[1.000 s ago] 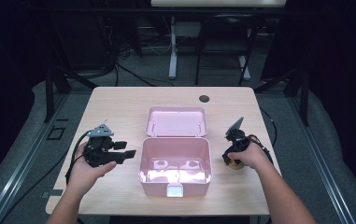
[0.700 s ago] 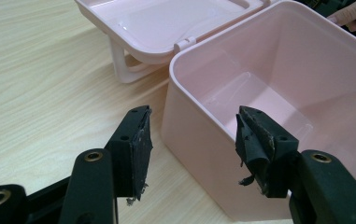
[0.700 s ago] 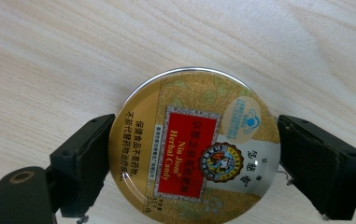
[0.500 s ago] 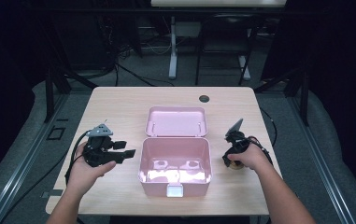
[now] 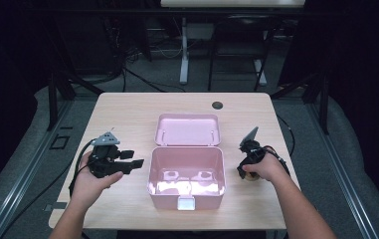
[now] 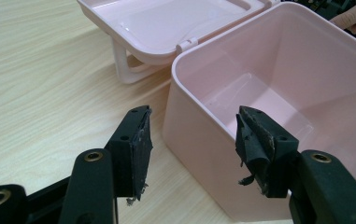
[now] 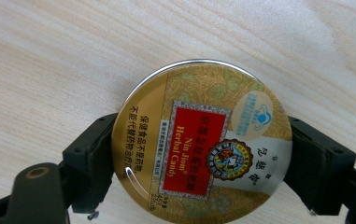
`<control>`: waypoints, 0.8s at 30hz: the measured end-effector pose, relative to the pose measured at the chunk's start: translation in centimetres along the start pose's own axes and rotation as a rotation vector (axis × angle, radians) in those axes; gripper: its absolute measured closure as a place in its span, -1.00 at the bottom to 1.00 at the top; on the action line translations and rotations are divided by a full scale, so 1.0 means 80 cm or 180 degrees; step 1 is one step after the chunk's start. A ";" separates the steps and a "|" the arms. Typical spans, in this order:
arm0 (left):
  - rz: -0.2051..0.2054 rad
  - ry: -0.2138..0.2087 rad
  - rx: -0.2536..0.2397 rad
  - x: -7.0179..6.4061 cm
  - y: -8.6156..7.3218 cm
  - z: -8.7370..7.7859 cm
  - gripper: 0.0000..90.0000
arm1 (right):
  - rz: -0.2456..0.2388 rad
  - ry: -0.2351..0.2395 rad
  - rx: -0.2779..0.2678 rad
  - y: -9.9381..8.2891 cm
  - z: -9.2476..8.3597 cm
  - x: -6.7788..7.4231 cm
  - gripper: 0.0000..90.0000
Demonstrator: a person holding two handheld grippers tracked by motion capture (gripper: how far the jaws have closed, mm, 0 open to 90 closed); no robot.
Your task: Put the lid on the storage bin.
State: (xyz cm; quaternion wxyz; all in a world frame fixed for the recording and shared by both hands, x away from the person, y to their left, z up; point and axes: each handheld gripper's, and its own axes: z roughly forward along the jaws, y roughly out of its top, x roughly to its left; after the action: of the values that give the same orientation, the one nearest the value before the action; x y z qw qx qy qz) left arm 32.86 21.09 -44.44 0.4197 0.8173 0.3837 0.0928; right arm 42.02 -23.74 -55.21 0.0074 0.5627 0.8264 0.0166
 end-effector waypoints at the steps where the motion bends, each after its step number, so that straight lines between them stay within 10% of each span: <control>1: -0.0002 0.0003 -0.0002 0.000 0.000 0.000 0.01 | 0.0014 0.0008 0.0007 0.000 0.000 0.000 -0.58; 24: 0.0010 -0.0007 0.0016 -0.001 0.000 0.001 0.01 | -0.0141 -0.0055 -0.0079 -0.001 -0.027 0.009 -0.57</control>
State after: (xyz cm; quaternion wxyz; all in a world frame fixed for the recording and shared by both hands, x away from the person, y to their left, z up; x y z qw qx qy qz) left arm 32.86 21.00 -44.48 0.4179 0.8191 0.3822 0.0916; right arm 41.59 -23.15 -53.06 0.0220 0.5443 0.8383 0.0219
